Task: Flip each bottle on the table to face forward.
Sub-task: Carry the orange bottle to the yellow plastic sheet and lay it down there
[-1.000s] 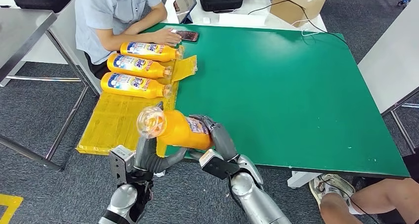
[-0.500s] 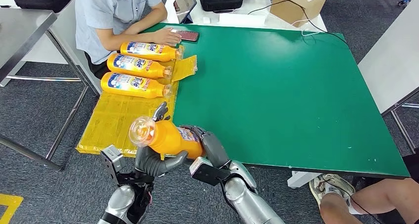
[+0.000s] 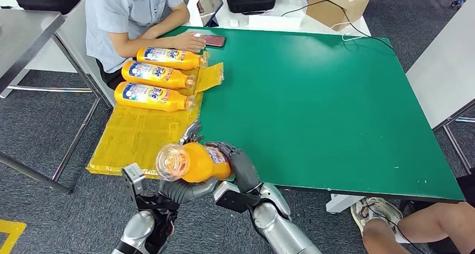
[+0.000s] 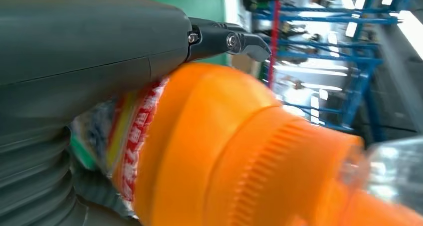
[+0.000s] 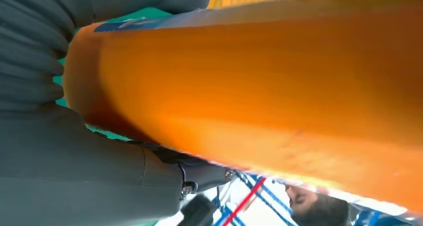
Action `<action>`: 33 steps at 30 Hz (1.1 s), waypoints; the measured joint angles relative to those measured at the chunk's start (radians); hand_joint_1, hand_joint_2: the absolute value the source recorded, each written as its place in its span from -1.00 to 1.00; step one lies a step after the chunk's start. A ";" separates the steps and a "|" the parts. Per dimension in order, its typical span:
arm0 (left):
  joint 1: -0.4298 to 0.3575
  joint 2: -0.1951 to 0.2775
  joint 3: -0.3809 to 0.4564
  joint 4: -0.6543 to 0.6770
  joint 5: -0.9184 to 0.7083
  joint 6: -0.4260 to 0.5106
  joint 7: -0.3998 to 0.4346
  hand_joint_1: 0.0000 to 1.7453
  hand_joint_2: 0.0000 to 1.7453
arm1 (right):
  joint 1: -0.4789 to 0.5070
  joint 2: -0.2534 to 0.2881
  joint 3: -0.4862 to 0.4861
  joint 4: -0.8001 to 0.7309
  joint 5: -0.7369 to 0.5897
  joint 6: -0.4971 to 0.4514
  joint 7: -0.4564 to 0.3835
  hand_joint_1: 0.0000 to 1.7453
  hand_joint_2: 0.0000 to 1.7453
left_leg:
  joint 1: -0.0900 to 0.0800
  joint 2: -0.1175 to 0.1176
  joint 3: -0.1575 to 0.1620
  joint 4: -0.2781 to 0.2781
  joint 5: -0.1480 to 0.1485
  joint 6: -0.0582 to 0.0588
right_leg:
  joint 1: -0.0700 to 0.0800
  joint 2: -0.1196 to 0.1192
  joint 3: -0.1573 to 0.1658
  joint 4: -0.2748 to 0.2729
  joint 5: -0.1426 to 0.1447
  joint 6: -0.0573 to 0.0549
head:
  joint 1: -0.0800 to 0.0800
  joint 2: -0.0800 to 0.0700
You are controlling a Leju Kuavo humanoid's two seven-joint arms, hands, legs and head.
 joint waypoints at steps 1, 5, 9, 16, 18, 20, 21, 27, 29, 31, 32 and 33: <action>-0.001 0.000 -0.002 0.002 -0.007 0.013 0.014 0.54 1.00 | -0.001 0.001 0.000 0.000 0.014 -0.010 0.001 1.00 1.00 | 0.000 0.000 0.000 0.000 0.000 0.000 | 0.000 0.000 0.000 0.000 0.000 0.000 | 0.000 0.000; -0.009 0.000 -0.007 0.018 -0.001 0.033 0.050 1.00 1.00 | -0.003 0.005 0.001 0.000 0.045 -0.022 0.003 0.82 1.00 | 0.000 0.000 0.000 0.000 0.000 0.000 | 0.000 0.000 0.000 0.000 0.000 0.000 | 0.000 0.000; -0.011 0.000 -0.008 0.022 0.003 0.034 0.052 1.00 1.00 | -0.003 0.006 0.002 0.001 0.047 -0.022 0.003 0.62 1.00 | 0.000 0.000 0.000 0.000 0.000 0.000 | 0.000 0.000 0.000 0.000 0.000 0.000 | 0.000 0.000; -0.021 -0.015 -0.010 0.047 0.010 0.139 0.053 1.00 1.00 | -0.013 0.016 0.020 0.030 0.051 -0.030 0.025 -0.13 1.00 | 0.000 0.000 0.000 0.000 0.000 0.000 | 0.000 0.000 0.000 0.000 0.000 0.000 | 0.000 0.000; -0.022 -0.020 -0.008 0.054 0.028 0.139 0.058 1.00 1.00 | -0.014 0.016 0.022 0.034 0.050 -0.030 0.027 -0.71 1.00 | 0.000 0.000 0.000 0.000 0.000 0.000 | 0.000 0.000 0.000 0.000 0.000 0.000 | 0.000 0.000; -0.024 -0.024 -0.004 0.059 0.055 0.132 0.059 1.00 1.00 | -0.014 0.017 0.027 0.039 0.046 -0.030 0.023 -1.00 1.00 | 0.000 0.000 0.000 0.000 0.000 0.000 | 0.000 0.000 0.000 0.000 0.000 0.000 | 0.000 0.000; -0.026 -0.027 -0.002 0.062 0.079 0.126 0.059 1.00 1.00 | -0.014 0.018 0.031 0.041 0.041 -0.027 0.017 -1.00 1.00 | 0.000 0.000 0.000 0.000 0.000 0.000 | 0.000 0.000 0.000 0.000 0.000 0.000 | 0.000 0.000; -0.036 -0.038 0.014 0.069 0.196 0.087 0.060 1.00 1.00 | -0.025 0.025 0.054 0.054 0.025 -0.017 -0.023 -1.00 -0.50 | 0.000 0.000 0.000 0.000 0.000 0.000 | 0.000 0.000 0.000 0.000 0.000 0.000 | 0.000 0.000; -0.039 -0.039 0.019 0.072 0.202 0.088 0.061 1.00 1.00 | -0.029 0.026 0.061 0.059 0.025 -0.022 -0.029 -1.00 -1.00 | 0.000 0.000 0.000 0.000 0.000 0.000 | 0.000 0.000 0.000 0.000 0.000 0.000 | 0.000 0.000; -0.047 -0.039 0.024 0.077 0.195 0.111 0.062 1.00 1.00 | -0.033 0.027 0.066 0.063 0.027 -0.040 -0.032 -1.00 -1.00 | 0.000 0.000 0.000 0.000 0.000 0.000 | 0.000 0.000 0.000 0.000 0.000 0.000 | 0.000 0.000; -0.055 -0.039 0.026 0.081 0.181 0.138 0.061 1.00 1.00 | -0.034 0.027 0.068 0.065 0.029 -0.053 -0.033 -1.00 -1.00 | 0.000 0.000 0.000 0.000 0.000 0.000 | 0.000 0.000 0.000 0.000 0.000 0.000 | 0.000 0.000; -0.067 -0.037 0.028 0.087 0.156 0.176 0.061 1.00 1.00 | -0.035 0.027 0.071 0.067 0.033 -0.065 -0.031 -1.00 -1.00 | 0.000 0.000 0.000 0.000 0.000 0.000 | 0.000 0.000 0.000 0.000 0.000 0.000 | 0.000 0.000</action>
